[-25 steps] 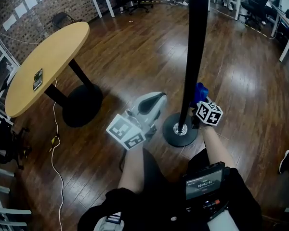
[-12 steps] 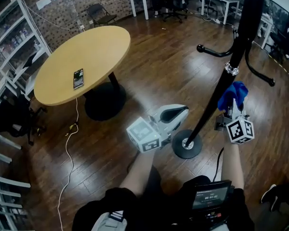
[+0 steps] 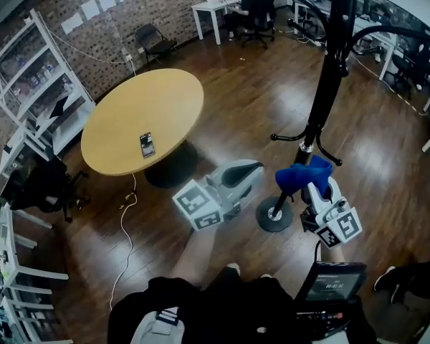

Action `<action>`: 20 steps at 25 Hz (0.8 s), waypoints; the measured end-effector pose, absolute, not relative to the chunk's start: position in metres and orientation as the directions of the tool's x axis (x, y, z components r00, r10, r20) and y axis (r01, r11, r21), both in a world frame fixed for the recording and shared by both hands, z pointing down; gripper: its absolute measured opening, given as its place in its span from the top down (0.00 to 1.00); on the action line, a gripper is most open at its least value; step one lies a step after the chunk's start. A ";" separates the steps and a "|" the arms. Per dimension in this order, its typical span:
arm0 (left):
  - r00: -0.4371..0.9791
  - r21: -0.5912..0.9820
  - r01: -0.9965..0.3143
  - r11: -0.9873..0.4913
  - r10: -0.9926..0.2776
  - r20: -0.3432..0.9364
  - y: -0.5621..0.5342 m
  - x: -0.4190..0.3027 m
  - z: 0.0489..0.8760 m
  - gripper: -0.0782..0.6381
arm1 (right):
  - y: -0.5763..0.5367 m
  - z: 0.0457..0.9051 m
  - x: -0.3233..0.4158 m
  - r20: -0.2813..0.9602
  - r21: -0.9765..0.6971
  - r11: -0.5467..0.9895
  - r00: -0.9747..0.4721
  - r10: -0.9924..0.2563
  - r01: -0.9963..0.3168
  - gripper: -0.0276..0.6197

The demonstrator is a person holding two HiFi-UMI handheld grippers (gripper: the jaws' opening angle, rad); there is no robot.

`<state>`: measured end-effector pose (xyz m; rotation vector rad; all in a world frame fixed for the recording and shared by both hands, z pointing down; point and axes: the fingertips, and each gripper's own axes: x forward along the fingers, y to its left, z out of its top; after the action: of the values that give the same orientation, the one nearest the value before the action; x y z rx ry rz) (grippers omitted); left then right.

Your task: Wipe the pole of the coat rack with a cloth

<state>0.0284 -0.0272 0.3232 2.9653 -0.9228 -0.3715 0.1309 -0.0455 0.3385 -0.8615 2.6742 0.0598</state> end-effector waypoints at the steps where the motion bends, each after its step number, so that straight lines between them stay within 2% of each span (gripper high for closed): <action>1: 0.801 0.070 -0.552 -0.831 -0.551 -0.232 -0.014 0.030 0.308 0.89 | -0.025 0.319 0.126 -0.329 -0.054 0.837 -0.782 -0.530 -0.545 0.93; 6: 0.799 0.023 -0.566 -0.824 -0.555 -0.232 0.034 0.034 0.284 0.89 | 0.048 0.279 0.106 -0.297 0.008 0.904 -0.864 -0.406 -0.427 0.93; 20: 0.797 0.025 -0.570 -0.821 -0.560 -0.227 0.072 0.056 0.274 0.89 | 0.088 0.277 0.102 -0.240 0.026 0.921 -0.897 -0.371 -0.388 0.93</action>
<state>0.0564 0.0715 0.2741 3.0204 -0.9496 -0.3593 0.1018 0.0877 0.2774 -0.5713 2.8507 0.1078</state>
